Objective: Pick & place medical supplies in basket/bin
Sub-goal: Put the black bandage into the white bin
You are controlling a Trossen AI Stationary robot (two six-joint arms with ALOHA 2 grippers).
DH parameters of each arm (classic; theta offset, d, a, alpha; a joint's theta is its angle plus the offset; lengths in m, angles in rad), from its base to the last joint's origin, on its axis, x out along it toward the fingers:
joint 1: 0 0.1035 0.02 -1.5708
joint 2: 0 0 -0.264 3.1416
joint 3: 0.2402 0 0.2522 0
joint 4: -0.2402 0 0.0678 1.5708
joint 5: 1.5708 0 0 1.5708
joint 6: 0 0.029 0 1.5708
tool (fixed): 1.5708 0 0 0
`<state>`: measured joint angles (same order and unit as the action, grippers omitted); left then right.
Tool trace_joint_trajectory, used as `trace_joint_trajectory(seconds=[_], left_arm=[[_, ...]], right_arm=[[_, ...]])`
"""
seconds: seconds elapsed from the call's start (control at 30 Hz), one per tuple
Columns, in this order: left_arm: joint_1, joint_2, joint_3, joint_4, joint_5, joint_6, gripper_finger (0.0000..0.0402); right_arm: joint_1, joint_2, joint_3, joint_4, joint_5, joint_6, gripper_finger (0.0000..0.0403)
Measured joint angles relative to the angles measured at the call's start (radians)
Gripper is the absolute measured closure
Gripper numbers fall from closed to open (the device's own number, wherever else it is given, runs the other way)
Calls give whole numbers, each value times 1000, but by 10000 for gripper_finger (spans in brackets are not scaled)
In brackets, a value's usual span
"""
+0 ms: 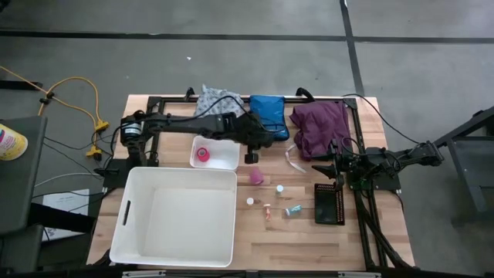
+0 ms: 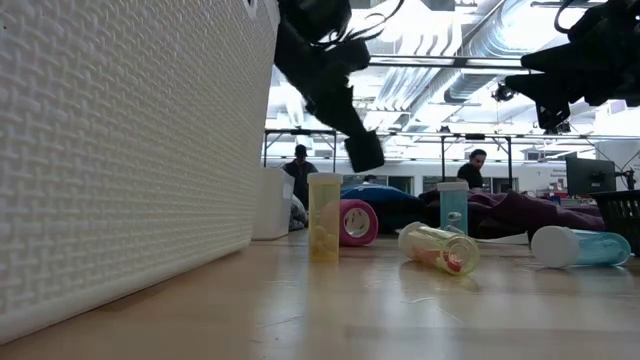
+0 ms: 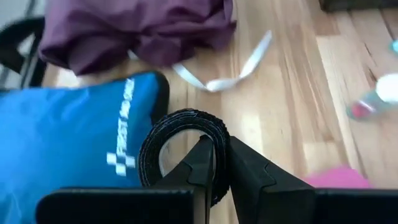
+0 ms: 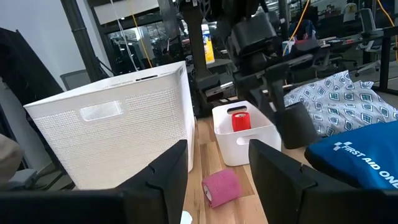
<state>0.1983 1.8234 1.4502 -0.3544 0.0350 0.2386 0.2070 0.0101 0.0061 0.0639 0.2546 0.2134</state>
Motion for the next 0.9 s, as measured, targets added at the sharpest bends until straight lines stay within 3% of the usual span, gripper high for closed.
trace_joint_trajectory(seconds=[0.4,0.9], left_arm=[[103,-161,-31,-245,146,-35,371],[198,-423,-330,-243,173,-81,371]], right_arm=[[0,0,0,0,0,0,245],[0,0,0,0,0,0,245]])
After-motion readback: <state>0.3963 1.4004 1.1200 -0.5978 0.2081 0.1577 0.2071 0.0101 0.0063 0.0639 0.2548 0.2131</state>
